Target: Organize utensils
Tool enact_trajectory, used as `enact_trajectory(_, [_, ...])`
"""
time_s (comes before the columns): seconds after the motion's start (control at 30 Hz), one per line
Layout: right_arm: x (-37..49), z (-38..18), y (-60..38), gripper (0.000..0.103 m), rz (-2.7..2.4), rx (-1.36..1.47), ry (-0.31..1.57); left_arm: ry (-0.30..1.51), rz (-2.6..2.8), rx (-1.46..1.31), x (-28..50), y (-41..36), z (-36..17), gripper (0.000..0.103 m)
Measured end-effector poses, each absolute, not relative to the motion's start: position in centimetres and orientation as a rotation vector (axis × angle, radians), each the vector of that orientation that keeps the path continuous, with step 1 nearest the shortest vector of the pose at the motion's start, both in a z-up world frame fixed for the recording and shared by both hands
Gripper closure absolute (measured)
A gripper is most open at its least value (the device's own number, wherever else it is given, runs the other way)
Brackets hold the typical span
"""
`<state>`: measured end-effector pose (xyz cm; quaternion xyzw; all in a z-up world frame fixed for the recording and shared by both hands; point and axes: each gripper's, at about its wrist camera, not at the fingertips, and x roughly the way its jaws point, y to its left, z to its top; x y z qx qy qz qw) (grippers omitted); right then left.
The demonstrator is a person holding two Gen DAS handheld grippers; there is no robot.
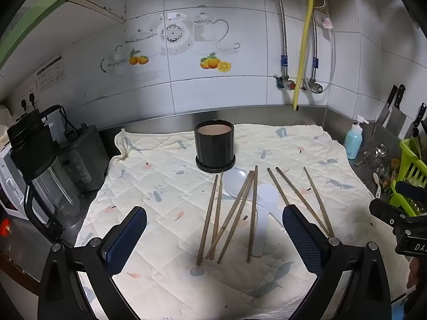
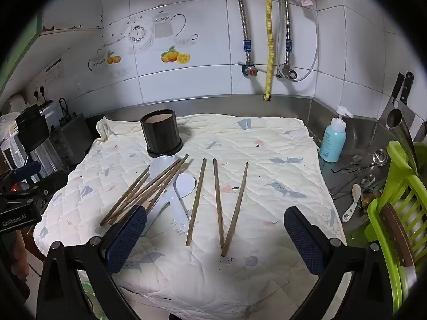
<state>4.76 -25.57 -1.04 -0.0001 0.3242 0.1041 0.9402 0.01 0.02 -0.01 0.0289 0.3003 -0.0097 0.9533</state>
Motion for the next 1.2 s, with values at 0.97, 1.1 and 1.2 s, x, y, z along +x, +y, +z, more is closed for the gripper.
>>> enact_trajectory(0.97, [4.9,-1.2,-24.6,0.000,0.220,0.002,0.666,0.612,-0.037,0.086,0.2,-0.4,-0.2,0.000])
enact_trajectory(1.1, [4.8,-1.3,-24.6,0.000,0.221,0.002,0.665,0.612,-0.049,0.080,0.2,-0.5,-0.3,0.000])
enact_trajectory(1.2, [4.9,-1.3,-24.5,0.000,0.220,-0.001,0.664,0.615,-0.048,0.078,0.4,-0.4,-0.3,0.000])
